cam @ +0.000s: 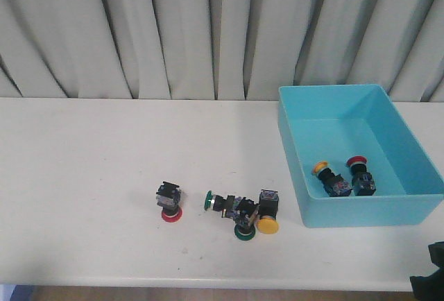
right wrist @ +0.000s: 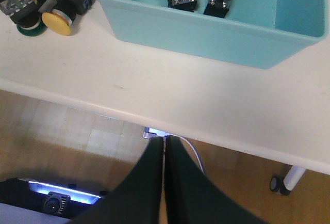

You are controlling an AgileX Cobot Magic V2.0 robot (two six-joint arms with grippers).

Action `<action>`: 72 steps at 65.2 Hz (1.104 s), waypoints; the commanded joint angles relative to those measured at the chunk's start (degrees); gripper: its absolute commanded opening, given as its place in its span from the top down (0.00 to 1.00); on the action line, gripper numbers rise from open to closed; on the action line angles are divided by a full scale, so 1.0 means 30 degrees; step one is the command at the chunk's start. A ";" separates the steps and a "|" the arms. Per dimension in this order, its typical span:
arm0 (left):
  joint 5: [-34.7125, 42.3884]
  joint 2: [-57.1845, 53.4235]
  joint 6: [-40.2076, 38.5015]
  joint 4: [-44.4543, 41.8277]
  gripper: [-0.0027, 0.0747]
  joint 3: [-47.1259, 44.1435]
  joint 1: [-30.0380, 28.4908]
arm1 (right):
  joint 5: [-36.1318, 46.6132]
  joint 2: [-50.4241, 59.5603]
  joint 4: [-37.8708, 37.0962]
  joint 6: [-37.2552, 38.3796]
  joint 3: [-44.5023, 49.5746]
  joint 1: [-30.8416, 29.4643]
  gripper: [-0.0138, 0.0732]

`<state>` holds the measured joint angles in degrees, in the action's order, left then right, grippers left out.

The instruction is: Pick red and yellow buttons and place in box

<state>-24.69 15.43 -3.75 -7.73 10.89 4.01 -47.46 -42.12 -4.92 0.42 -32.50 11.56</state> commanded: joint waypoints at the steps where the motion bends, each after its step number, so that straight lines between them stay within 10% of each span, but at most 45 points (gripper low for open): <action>1: 0.2911 -0.1872 0.0115 0.0207 0.97 -0.0967 -0.0766 | 0.0851 0.0045 -0.0146 -0.0027 -0.0463 -0.0002 0.85; 72: 0.9260 -0.5644 0.1250 0.2190 0.97 -0.5099 -0.1184 | 0.0781 0.0045 -0.0141 -0.0027 -0.0463 -0.0002 0.85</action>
<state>-1.82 -0.65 0.00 -1.78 -1.53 0.61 -47.52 -42.12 -4.92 0.51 -32.50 11.56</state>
